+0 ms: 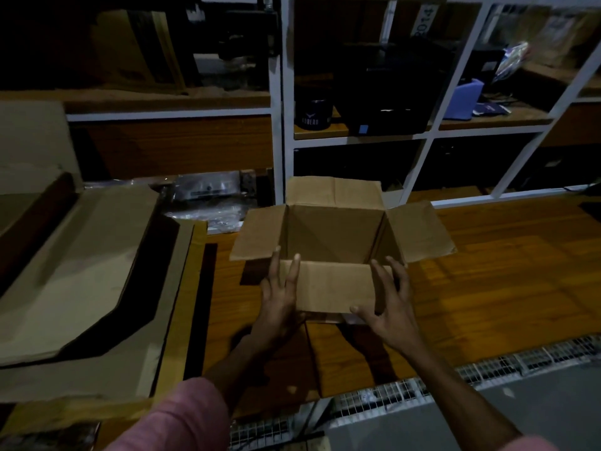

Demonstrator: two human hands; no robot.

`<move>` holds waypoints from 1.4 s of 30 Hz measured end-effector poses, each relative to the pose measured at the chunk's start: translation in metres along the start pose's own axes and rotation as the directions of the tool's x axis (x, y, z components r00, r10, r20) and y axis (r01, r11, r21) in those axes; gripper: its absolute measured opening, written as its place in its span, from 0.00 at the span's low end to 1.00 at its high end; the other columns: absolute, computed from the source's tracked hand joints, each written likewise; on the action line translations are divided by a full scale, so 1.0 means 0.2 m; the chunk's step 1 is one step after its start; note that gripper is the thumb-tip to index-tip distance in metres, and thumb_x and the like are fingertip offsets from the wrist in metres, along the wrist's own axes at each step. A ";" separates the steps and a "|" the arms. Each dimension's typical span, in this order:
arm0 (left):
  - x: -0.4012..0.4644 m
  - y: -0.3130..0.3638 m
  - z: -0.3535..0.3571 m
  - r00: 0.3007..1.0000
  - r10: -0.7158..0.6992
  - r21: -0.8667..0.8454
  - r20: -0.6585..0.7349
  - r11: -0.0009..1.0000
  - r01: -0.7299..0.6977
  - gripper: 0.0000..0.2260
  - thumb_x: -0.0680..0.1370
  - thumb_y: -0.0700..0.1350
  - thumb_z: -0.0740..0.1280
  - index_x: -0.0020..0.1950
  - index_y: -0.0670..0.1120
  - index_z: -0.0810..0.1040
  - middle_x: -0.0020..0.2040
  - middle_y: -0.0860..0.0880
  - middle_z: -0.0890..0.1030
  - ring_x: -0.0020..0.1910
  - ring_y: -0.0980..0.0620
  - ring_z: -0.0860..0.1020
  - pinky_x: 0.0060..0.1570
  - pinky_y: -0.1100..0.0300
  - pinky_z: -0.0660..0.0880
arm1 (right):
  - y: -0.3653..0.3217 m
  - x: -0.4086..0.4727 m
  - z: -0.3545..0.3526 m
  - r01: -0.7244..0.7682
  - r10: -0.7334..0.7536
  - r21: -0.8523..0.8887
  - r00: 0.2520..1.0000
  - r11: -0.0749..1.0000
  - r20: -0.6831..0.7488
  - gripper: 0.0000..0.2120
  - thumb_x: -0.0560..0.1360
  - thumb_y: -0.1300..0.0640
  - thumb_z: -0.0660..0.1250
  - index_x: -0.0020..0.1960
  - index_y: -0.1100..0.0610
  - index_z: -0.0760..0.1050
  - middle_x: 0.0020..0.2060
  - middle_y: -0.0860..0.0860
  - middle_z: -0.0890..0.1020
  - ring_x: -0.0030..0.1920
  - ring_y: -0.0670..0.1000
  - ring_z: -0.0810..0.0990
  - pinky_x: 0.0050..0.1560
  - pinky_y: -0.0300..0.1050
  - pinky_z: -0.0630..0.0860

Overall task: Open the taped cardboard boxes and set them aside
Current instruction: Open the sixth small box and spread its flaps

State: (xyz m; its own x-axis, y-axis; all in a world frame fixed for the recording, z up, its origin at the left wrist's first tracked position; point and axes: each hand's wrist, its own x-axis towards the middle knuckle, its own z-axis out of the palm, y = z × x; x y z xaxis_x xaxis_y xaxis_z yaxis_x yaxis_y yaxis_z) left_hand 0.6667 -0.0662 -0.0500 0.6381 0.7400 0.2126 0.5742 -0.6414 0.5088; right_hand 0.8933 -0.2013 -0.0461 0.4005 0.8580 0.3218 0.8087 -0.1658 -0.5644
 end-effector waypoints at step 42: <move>-0.01 0.40 -1.62 0.767 0.342 0.412 -0.543 0.904 -0.111 0.50 0.69 0.45 0.80 0.81 0.55 0.51 0.77 0.43 0.52 0.61 0.31 0.66 0.38 0.51 0.70 | -1.35 0.42 -0.72 0.275 -0.462 -0.445 0.794 0.852 -0.395 0.59 0.64 0.58 0.80 0.83 0.49 0.46 0.82 0.57 0.45 0.76 0.71 0.56 0.65 0.61 0.62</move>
State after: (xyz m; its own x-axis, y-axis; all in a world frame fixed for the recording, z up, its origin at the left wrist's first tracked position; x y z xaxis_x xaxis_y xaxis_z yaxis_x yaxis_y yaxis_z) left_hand 0.5462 -0.0532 0.2611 0.4072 0.4580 0.7902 0.6598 -0.7458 0.0923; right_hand 0.7701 -0.1535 0.2434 0.1146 0.5661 0.8163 0.9910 -0.1222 -0.0544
